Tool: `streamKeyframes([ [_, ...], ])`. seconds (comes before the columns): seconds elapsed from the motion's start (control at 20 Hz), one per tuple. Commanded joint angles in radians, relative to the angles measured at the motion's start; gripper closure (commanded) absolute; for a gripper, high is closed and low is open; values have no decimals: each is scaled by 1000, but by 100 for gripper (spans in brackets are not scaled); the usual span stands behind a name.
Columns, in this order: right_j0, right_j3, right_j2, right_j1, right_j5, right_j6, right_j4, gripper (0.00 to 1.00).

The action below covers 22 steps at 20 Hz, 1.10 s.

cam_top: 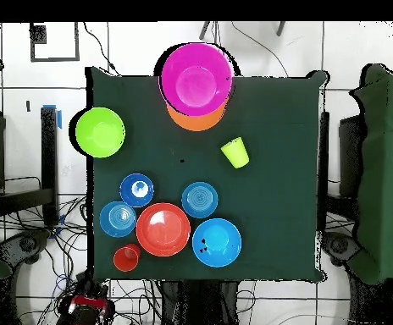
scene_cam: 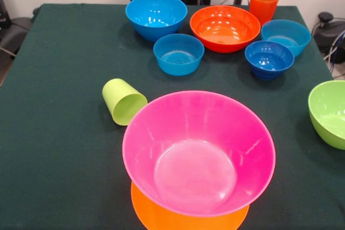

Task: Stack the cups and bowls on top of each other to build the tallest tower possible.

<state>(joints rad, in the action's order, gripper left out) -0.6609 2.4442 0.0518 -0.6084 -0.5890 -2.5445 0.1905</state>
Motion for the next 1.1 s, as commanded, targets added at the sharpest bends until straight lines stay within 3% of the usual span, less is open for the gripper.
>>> streamKeyframes([
  [0.05,13,-42,-12,-3,184,-36,21,0],
  [0.85,72,-51,9,-90,283,-23,-54,0],
  [1.1,74,-69,22,-74,287,-14,-57,0],
])
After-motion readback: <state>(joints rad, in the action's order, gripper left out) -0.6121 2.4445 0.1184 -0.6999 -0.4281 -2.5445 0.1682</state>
